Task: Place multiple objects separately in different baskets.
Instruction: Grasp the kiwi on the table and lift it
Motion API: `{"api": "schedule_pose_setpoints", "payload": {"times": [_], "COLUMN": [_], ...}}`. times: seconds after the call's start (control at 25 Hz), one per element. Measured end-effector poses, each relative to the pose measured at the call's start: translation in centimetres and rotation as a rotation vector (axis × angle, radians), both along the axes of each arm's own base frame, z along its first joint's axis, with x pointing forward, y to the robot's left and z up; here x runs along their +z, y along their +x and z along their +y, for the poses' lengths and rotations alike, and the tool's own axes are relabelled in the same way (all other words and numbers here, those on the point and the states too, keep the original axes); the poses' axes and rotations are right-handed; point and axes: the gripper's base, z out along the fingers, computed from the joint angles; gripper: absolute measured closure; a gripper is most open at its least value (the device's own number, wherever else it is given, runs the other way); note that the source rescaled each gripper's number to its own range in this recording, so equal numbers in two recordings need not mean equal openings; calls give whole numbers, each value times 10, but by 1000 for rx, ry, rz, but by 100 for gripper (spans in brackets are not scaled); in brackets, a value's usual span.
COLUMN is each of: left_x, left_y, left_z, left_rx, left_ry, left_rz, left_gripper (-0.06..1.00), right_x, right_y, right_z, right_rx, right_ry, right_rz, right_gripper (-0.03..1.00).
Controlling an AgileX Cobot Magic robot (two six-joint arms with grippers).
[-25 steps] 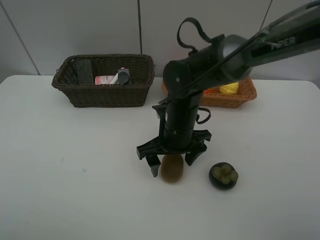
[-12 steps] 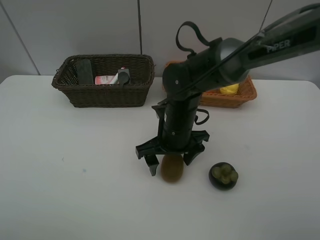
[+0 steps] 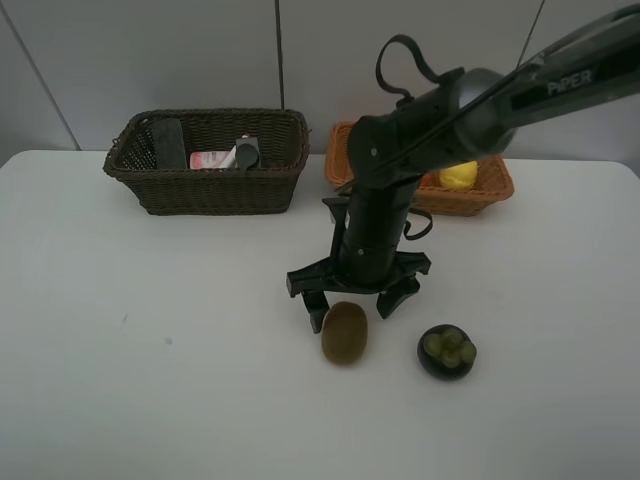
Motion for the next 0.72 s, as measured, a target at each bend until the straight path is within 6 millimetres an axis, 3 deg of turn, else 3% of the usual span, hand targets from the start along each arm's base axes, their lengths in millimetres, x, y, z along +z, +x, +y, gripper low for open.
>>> {"api": "schedule_pose_setpoints", "payload": {"times": [0.16,0.36,0.44,0.48,0.52,0.56,0.6,0.72], "left_x": [0,0,0,0,0,0,0,0], "left_y": [0,0,0,0,0,0,0,0], "left_z": [0,0,0,0,0,0,0,0], "left_rx": [0,0,0,0,0,0,0,0], "left_ry": [0,0,0,0,0,0,0,0], "left_rz": [0,0,0,0,0,0,0,0], "left_gripper": [2,2,2,2,2,2,2,2], "right_x": [-13,-13,-13,-13,-14,-14,-14,-15], "right_y": [-2,-1,-1,-1,-1,-2,-2,-2], "right_z": [1,1,1,1,1,0,0,0], "right_rx": [-13,2,3,7,7,7,7,7], "right_ry": [-15,-16,-16,-19,-22,-25,-27,-29], "right_rz": [46,51,51,52,55,59,62,64], "right_gripper": [1,1,7,19,38,60,92,95]}}
